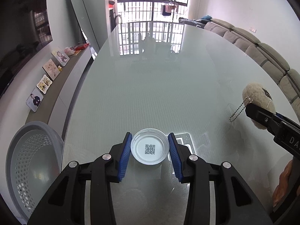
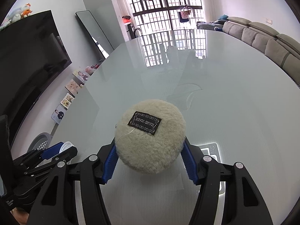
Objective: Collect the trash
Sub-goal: 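Carry the lid and pad in both grippers over the gray basket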
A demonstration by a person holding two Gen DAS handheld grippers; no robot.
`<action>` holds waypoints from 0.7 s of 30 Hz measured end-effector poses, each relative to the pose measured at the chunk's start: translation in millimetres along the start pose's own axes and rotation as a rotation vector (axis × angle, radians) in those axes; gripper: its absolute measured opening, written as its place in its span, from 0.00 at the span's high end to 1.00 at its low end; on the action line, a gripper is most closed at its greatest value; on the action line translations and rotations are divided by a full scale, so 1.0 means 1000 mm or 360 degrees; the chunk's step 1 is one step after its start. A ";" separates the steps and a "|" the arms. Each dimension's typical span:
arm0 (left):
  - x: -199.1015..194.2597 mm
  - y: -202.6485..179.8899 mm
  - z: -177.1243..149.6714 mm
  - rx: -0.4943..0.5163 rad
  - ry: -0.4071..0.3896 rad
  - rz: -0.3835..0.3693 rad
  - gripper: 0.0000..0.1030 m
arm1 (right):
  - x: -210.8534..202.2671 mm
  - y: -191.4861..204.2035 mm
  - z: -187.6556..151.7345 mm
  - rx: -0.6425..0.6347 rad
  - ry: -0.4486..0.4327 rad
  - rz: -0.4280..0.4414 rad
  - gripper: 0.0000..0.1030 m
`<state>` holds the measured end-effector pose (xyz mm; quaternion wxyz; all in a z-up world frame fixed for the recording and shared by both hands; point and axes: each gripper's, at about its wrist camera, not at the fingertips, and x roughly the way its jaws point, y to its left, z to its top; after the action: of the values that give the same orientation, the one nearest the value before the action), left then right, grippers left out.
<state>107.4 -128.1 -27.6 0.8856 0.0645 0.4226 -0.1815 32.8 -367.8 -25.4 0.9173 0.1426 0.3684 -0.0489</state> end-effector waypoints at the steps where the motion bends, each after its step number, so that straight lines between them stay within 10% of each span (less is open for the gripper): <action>1: -0.002 0.004 -0.002 -0.0007 -0.0001 0.0015 0.62 | 0.000 0.006 -0.002 -0.0010 0.0003 0.0016 0.43; 21: -0.066 0.182 -0.061 -0.0399 -0.0056 0.0474 0.62 | 0.042 0.231 -0.027 -0.0577 0.0217 0.0551 0.43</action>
<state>93.5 74.7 -22.3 0.9110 0.0123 0.4122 0.0047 90.2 -138.5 -21.3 0.8957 0.0397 0.4023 0.1853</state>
